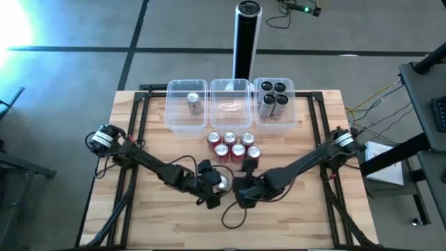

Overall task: Sort soda cans
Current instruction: Put the bottom white soda can into the left transparent bin

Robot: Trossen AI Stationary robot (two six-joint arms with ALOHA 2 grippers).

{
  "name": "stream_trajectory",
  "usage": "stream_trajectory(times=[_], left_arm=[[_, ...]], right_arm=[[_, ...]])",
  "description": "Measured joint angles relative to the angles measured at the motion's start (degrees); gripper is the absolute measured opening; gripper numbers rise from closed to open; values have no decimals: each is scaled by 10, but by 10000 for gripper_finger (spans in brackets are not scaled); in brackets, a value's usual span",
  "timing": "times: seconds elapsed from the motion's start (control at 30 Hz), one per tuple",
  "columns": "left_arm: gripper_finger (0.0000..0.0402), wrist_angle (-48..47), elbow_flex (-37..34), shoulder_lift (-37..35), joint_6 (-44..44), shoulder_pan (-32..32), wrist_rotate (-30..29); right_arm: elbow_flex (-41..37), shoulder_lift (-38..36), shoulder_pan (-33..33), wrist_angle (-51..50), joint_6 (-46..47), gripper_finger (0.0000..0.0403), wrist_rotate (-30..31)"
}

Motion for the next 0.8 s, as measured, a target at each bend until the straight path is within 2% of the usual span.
stream_trajectory(times=[0.23, 0.33, 0.43, 0.57, 0.8], left_arm=[[327, 25, 0, 0, 4, 5, -2], [327, 26, 0, 0, 4, 13, 4], [327, 26, 0, 0, -1, 22, 12], [327, 21, 0, 0, -6, 30, 12], [283, -28, 6, -10, -14, 33, 18]], right_arm=[[0, -74, 3, -32, 41, 288, 8], [0, -96, 3, -32, 50, 283, 40], [0, -112, 3, -32, 63, 281, 63], [0, -120, 3, -32, 73, 283, 64], [0, -119, 3, -35, 84, 270, 61]])
